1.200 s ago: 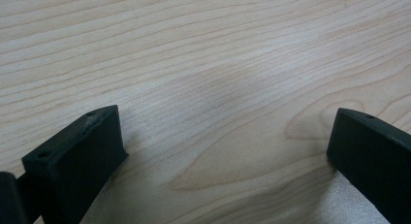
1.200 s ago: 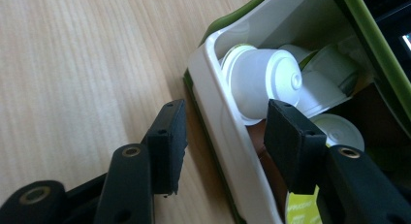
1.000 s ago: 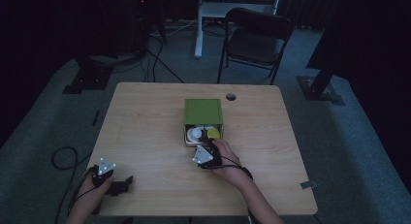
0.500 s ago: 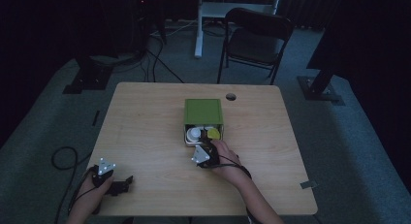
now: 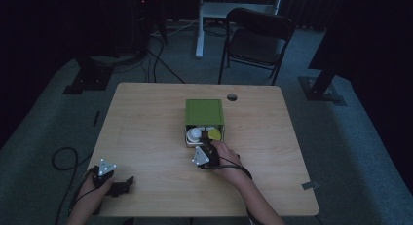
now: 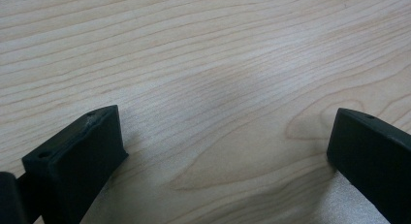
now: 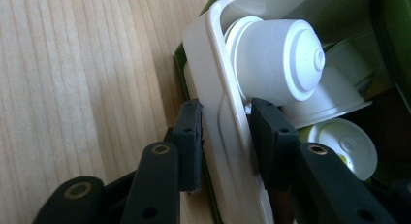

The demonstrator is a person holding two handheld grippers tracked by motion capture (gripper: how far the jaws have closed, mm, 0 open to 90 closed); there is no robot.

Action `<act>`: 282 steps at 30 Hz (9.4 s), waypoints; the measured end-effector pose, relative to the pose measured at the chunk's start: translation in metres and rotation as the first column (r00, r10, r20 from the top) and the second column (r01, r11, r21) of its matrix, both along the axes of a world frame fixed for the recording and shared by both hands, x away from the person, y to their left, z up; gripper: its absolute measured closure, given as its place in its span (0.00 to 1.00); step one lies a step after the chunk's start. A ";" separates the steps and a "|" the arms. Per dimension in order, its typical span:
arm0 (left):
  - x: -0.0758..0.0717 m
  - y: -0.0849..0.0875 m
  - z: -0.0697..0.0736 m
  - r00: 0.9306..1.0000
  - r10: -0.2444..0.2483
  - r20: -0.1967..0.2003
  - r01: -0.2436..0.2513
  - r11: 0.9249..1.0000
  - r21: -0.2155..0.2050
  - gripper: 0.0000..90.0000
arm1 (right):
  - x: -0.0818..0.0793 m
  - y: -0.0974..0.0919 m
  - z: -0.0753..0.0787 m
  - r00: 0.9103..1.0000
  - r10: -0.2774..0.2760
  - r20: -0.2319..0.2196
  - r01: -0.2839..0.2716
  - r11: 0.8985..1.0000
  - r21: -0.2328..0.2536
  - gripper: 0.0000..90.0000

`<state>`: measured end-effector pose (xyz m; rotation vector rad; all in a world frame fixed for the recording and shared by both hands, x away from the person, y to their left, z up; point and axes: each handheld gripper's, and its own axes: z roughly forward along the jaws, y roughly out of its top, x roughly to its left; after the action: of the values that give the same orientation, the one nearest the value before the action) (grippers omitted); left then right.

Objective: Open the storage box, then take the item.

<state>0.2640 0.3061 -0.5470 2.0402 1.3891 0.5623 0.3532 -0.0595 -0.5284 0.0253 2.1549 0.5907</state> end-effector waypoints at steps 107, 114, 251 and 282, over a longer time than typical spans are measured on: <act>0.000 0.000 0.000 1.000 0.000 -0.002 0.000 1.000 0.001 0.00 | -0.099 -0.008 0.008 0.993 0.091 -0.078 -0.095 0.994 -0.051 0.72; 0.000 0.000 0.000 1.000 0.000 -0.002 0.000 1.000 0.001 0.00 | -0.106 -0.015 0.025 0.989 0.121 -0.091 -0.121 0.993 0.007 0.68; 0.000 0.000 0.000 1.000 0.001 0.000 -0.001 1.000 0.000 0.00 | -0.053 -0.235 -0.021 0.529 -0.530 -0.663 0.848 0.339 0.406 0.16; -0.001 -0.002 0.000 0.999 -0.048 -0.001 0.048 0.999 0.003 0.00 | -0.046 -0.232 -0.022 0.534 -0.510 -0.674 0.842 0.399 0.364 0.13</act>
<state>0.2633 0.3042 -0.5468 2.0704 1.3364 0.5431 0.3068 -0.2910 -0.5507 1.5931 1.9436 0.8407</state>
